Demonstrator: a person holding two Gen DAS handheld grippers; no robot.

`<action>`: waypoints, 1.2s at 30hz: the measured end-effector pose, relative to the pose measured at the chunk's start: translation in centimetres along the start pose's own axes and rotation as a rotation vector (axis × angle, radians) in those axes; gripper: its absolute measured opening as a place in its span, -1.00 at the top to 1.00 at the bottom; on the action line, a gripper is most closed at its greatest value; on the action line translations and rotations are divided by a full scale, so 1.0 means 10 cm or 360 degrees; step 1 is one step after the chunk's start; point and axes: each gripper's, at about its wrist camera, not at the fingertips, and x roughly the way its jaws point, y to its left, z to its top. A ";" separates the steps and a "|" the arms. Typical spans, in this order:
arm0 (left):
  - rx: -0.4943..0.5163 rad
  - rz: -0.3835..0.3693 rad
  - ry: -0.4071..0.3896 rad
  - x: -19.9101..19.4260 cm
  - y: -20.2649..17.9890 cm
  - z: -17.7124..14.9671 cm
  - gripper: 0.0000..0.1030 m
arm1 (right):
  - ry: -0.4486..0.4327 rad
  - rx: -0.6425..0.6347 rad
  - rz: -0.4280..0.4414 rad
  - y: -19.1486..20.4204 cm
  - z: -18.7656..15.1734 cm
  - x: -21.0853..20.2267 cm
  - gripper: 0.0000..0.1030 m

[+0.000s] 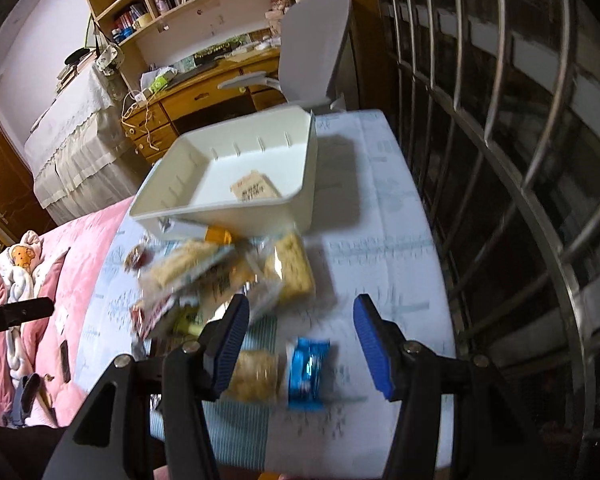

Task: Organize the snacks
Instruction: 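Reach the right gripper to the clear bag of puffed snack and grasp it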

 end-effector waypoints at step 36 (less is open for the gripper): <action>-0.0165 -0.0057 0.0466 1.52 0.49 -0.10 -0.20 | 0.1051 0.1795 0.0195 -0.12 -0.80 1.46 -0.27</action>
